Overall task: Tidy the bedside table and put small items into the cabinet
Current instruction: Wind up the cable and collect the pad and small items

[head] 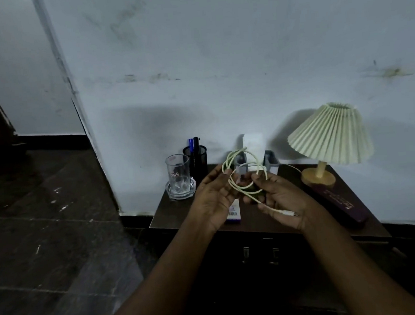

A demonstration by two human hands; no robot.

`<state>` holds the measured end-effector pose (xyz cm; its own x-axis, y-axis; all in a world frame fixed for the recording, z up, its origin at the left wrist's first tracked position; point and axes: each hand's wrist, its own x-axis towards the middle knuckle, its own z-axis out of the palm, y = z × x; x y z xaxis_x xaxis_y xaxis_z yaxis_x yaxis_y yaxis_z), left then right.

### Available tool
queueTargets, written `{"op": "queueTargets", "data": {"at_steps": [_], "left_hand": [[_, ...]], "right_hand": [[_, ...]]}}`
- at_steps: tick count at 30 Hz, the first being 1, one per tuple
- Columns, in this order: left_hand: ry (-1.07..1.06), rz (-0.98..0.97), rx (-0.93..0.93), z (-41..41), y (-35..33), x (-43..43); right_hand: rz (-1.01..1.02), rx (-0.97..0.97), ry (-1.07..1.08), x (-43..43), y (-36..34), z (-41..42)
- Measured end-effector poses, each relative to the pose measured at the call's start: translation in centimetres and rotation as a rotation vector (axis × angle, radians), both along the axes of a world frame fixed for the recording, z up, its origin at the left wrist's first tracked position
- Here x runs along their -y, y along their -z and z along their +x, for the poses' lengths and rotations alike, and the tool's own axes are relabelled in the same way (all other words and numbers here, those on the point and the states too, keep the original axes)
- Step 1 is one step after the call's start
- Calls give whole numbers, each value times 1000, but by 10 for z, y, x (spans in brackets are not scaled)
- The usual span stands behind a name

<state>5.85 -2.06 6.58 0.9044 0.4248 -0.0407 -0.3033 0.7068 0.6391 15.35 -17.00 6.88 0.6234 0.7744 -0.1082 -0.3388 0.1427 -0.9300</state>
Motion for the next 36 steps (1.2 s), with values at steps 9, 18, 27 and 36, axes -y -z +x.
{"op": "queueTargets", "data": {"at_steps": [9,18,27,36], "left_hand": [[29,-81,57,3,-7,-32],[-10,-5,-132,11,-6,-35],[103,291,-457,19,10,-36],[203,253,-155,15,1,-32]], "right_hand": [[-461,851,219,9,4,27],[-393,1195,635,8,13,32],[-482,1216,529,5,11,23],[-614,1447,557,1,9,25]]}}
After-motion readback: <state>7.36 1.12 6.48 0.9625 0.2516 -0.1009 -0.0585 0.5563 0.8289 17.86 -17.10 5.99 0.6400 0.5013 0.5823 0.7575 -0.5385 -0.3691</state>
